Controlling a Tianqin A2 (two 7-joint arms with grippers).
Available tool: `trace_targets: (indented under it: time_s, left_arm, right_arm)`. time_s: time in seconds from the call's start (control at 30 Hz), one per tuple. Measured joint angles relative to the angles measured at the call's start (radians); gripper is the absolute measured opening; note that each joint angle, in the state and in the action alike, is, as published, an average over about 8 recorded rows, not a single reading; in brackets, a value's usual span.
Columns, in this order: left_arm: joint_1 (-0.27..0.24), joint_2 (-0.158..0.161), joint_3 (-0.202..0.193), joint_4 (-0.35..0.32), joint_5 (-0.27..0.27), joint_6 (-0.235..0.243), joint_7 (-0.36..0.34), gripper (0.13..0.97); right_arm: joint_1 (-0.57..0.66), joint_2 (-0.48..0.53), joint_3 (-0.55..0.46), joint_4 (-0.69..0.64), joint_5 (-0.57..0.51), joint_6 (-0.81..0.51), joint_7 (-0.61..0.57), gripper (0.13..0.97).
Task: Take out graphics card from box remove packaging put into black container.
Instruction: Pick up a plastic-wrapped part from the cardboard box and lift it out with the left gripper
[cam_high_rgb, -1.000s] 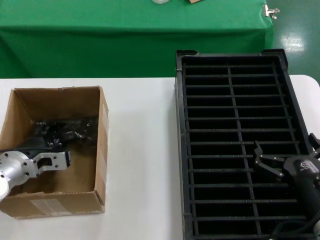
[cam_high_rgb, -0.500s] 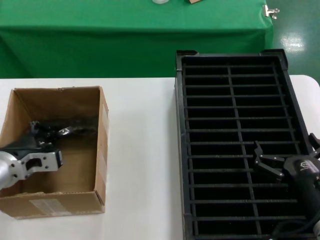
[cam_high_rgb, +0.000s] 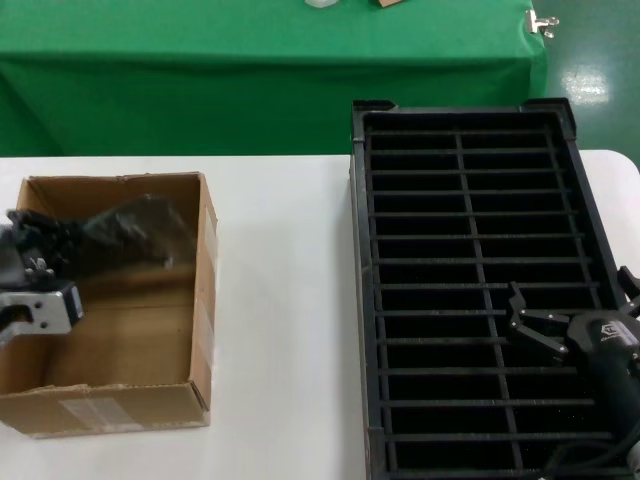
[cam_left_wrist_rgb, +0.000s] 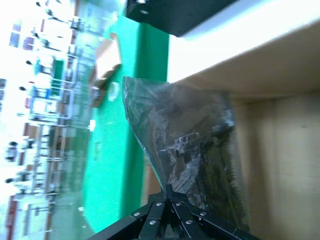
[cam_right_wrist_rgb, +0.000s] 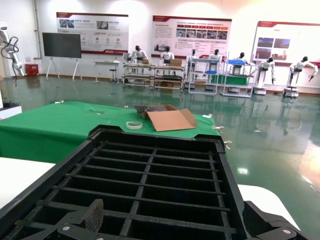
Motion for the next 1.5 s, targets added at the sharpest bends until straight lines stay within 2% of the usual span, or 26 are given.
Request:
trace_targets:
  time_s: [0.13,0.27,0.47,0.6,0.7,0.83,1.0,1.1,1.27,1.5]
  left_arm:
    - [0.049,-0.014,-0.06,-0.097,0.018,0.005,-0.03,0.14]
    - [0.099,-0.023,-0.116,-0.188,0.014,0.003,-0.051,0.14]
    - [0.179,-0.03,-0.194,-0.329,-0.014,-0.002,-0.077,0.14]
    - [0.233,-0.026,-0.222,-0.421,-0.048,-0.008,-0.086,0.139]
    - [0.266,-0.017,-0.219,-0.476,-0.075,-0.014,-0.085,0.139]
    - [0.294,0.004,-0.191,-0.515,-0.101,-0.021,-0.075,0.139]
    - [0.311,0.03,-0.148,-0.52,-0.118,-0.024,-0.06,0.139]
    - [0.315,0.037,-0.135,-0.518,-0.121,-0.024,-0.055,0.139]
    - [0.315,0.038,-0.133,-0.517,-0.122,-0.024,-0.054,0.139]
    - [0.315,0.038,-0.133,-0.518,-0.121,-0.024,-0.055,0.139]
  right_arm:
    - [0.0,0.0,0.0,0.0,0.0,0.0,0.0,0.966]
    - [0.0,0.0,0.0,0.0,0.0,0.0,0.0,0.966]
    - [0.0,0.0,0.0,0.0,0.0,0.0,0.0,0.966]
    - [0.0,0.0,0.0,0.0,0.0,0.0,0.0,0.966]
    - [0.0,0.0,0.0,0.0,0.0,0.0,0.0,0.966]
    - [0.0,0.0,0.0,0.0,0.0,0.0,0.0,0.966]
    - [0.0,0.0,0.0,0.0,0.0,-0.001,-0.001,0.966]
    - [0.001,-0.007,0.009,-0.001,-0.003,-0.01,-0.014,0.966]
    - [0.012,-0.033,0.039,-0.007,0.0,-0.067,-0.077,0.966]
    - [0.055,-0.052,0.044,-0.012,0.048,-0.231,-0.184,0.965]
